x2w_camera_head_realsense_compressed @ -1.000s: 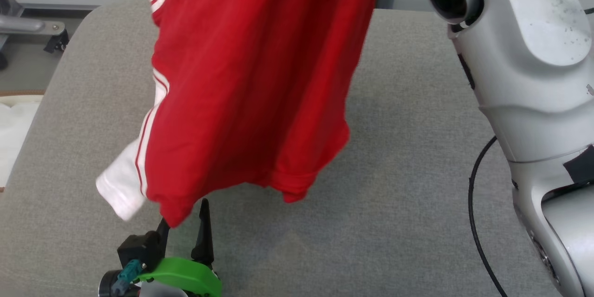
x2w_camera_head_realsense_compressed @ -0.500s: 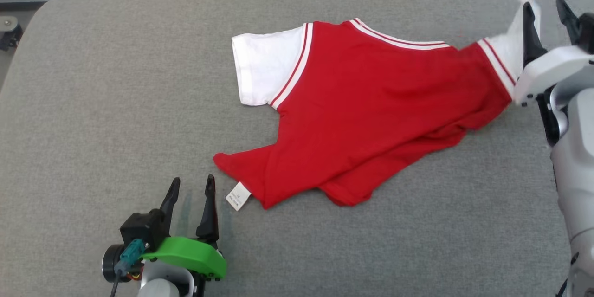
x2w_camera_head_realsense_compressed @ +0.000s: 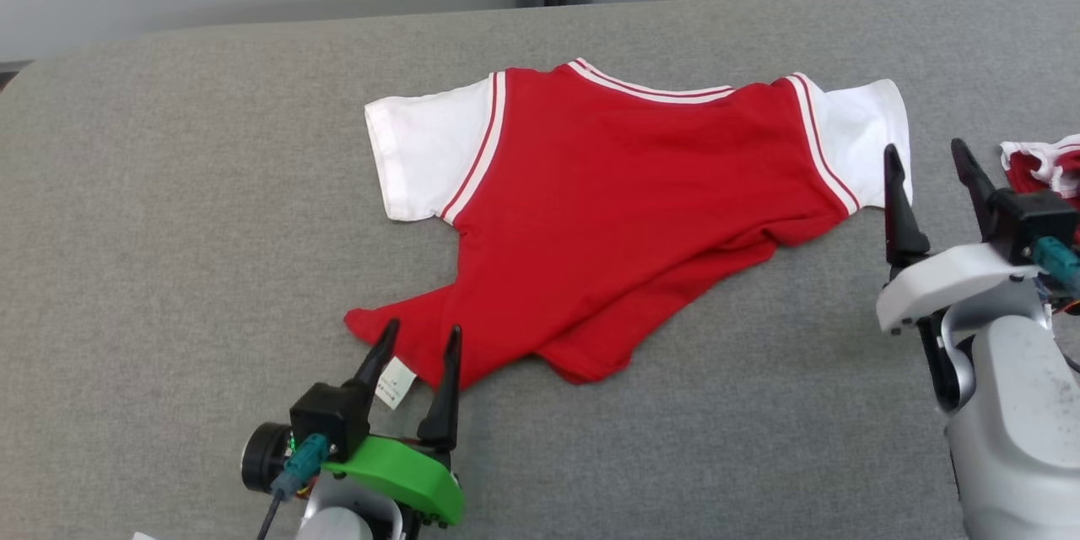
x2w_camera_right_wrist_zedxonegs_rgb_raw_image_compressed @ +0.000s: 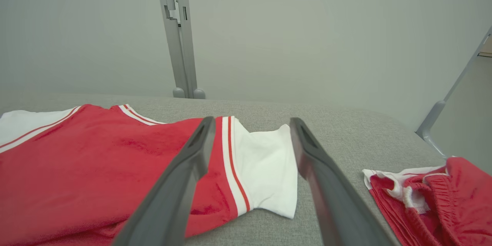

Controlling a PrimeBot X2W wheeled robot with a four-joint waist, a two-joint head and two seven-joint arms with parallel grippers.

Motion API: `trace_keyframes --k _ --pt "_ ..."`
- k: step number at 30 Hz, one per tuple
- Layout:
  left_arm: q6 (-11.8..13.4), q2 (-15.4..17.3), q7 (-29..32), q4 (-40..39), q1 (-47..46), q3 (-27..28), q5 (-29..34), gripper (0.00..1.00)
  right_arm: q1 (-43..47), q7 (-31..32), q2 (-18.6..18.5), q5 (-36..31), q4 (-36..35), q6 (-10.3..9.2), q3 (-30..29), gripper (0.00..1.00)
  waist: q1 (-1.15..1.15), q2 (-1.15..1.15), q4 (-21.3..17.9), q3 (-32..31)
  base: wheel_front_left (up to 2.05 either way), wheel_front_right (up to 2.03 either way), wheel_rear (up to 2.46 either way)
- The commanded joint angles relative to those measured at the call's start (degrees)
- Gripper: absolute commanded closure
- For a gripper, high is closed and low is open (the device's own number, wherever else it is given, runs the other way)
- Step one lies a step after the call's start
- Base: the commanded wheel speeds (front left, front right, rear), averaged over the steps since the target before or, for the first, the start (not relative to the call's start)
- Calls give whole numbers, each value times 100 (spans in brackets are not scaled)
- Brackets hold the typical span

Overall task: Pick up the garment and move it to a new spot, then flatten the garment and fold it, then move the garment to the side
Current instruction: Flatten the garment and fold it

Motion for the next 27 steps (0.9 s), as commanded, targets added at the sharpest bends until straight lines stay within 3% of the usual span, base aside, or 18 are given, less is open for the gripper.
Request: trace_keyframes --k 1,9,16,17,18,19,20,24,27 --pt "-31 27 -2 47 12 -39 -19 0 180 -11 21 -5 -131 -7 86 0 0 -1 -83 -66 0 0 0" --pt "-13 28 -3 714 -7 -258 52 0 1009 -11 241 181 -821 -7 503 0 0 -1 -252 -93 0 0 0" --pt "120 28 -3 1367 -194 -288 -13 0 1421 -11 303 330 -837 -7 775 0 0 -1 -364 -76 0 0 0" --pt "129 28 -3 1431 -227 -283 -10 24 1451 -11 309 333 -844 -7 793 0 0 -1 -374 -66 0 0 0" --pt "142 28 -2 1474 -252 -286 17 62 1460 -11 310 342 -840 -7 797 0 0 -1 -378 -59 0 0 0" --pt "158 28 -3 1492 -284 -273 62 84 1476 -11 311 345 -837 -7 798 0 0 -1 -378 -55 0 0 0" --pt "150 28 -3 1508 -296 -259 81 100 1489 -11 311 361 -838 -7 803 0 0 -1 -376 -56 0 0 0" --pt "102 28 -3 1299 -367 -152 145 100 1535 -11 310 469 -816 -7 794 0 0 -1 -360 -81 0 0 0" --pt "76 28 -3 365 -395 68 244 100 1578 -11 311 547 -805 -7 750 0 0 -1 -295 -135 0 0 0"
